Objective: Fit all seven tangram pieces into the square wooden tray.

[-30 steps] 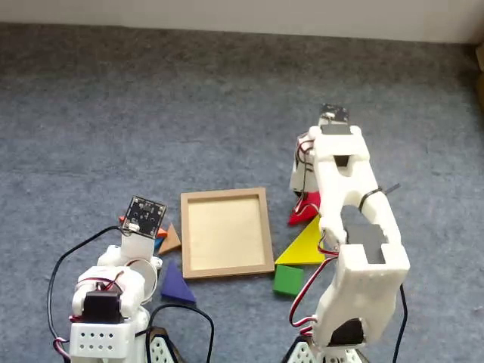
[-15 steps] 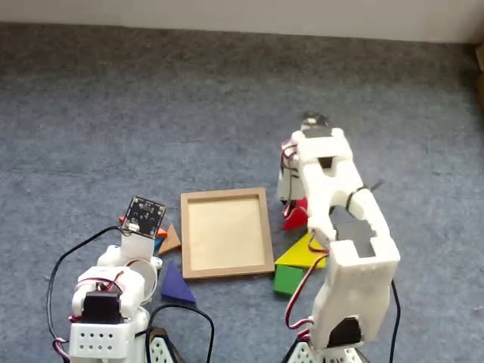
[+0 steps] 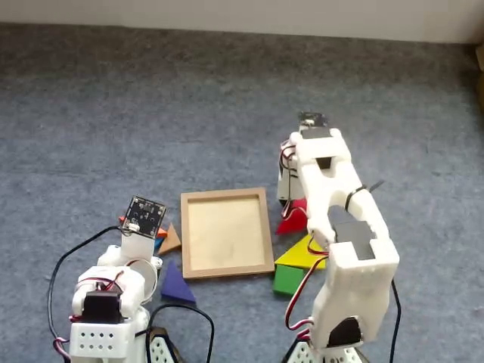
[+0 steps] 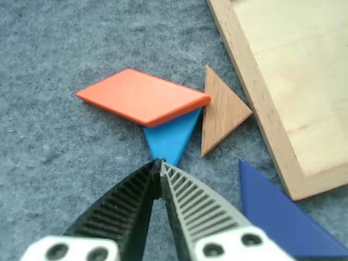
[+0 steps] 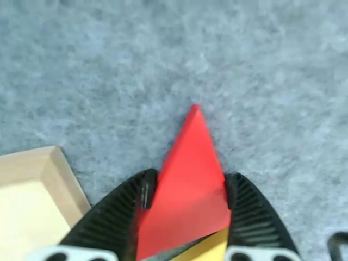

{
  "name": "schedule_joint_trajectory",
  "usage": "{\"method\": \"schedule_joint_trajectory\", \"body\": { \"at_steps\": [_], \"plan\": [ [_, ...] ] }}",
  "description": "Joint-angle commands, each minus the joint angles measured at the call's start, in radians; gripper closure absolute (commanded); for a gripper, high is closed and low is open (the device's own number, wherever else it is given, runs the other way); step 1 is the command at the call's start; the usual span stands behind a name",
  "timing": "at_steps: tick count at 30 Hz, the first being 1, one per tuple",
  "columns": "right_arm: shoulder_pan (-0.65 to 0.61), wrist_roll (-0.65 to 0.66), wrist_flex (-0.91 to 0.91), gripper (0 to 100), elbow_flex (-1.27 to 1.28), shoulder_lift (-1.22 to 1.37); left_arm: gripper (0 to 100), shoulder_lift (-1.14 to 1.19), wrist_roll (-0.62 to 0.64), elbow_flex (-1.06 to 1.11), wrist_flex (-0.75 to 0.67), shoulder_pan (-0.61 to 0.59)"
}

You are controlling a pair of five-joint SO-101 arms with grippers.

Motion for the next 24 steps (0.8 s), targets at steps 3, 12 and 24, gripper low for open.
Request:
{"method": "schedule_joint_trajectory", "body": {
  "at_steps": [3, 12, 24],
  "plan": [
    [0.045, 0.129, 0.076, 92.4, -0.096, -0.025, 99, -0.031, -0.008, 0.021, 0.005, -0.008],
    [0.041, 0.219, 0.219, 94.4, -0.2, -0.157, 99, -0.031, -0.008, 0.021, 0.005, -0.008],
    [0.035, 0.315, 0.205, 94.4, 0.107, -0.524, 99, -0.031, -0.008, 0.021, 0.005, -0.008]
  ]
}}
